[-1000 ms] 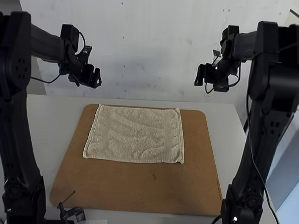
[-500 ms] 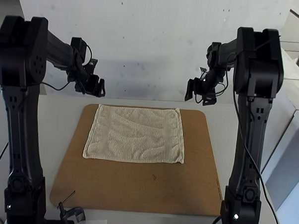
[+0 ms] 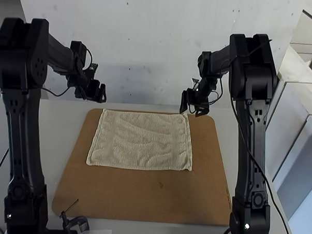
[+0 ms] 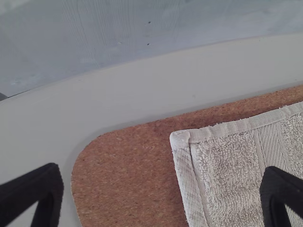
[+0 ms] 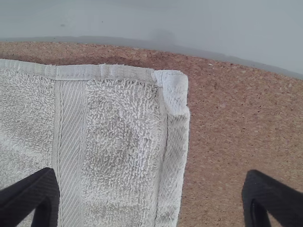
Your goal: Fold the towel.
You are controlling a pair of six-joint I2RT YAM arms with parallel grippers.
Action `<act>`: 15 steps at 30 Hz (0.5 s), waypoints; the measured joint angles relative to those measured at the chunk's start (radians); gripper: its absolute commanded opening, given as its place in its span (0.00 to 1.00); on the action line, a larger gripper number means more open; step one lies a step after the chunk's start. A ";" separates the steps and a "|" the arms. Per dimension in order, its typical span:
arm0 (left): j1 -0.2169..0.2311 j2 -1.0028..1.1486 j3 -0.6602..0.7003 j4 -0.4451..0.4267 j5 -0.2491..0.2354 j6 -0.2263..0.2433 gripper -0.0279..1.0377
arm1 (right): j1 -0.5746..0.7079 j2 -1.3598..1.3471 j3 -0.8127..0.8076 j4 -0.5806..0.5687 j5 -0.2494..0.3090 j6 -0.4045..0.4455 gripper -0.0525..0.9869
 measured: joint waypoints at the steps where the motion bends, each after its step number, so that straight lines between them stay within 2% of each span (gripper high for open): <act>1: 0.000 0.000 0.000 0.001 0.000 0.000 0.89 | 0.000 0.000 0.000 0.009 0.004 0.003 0.72; 4: 0.000 0.000 0.000 0.002 0.000 0.000 0.89 | 0.001 0.000 -0.002 0.037 0.017 0.012 0.67; 15: 0.013 0.000 -0.002 0.003 0.011 0.000 0.89 | 0.001 0.015 -0.041 0.096 0.032 0.034 0.66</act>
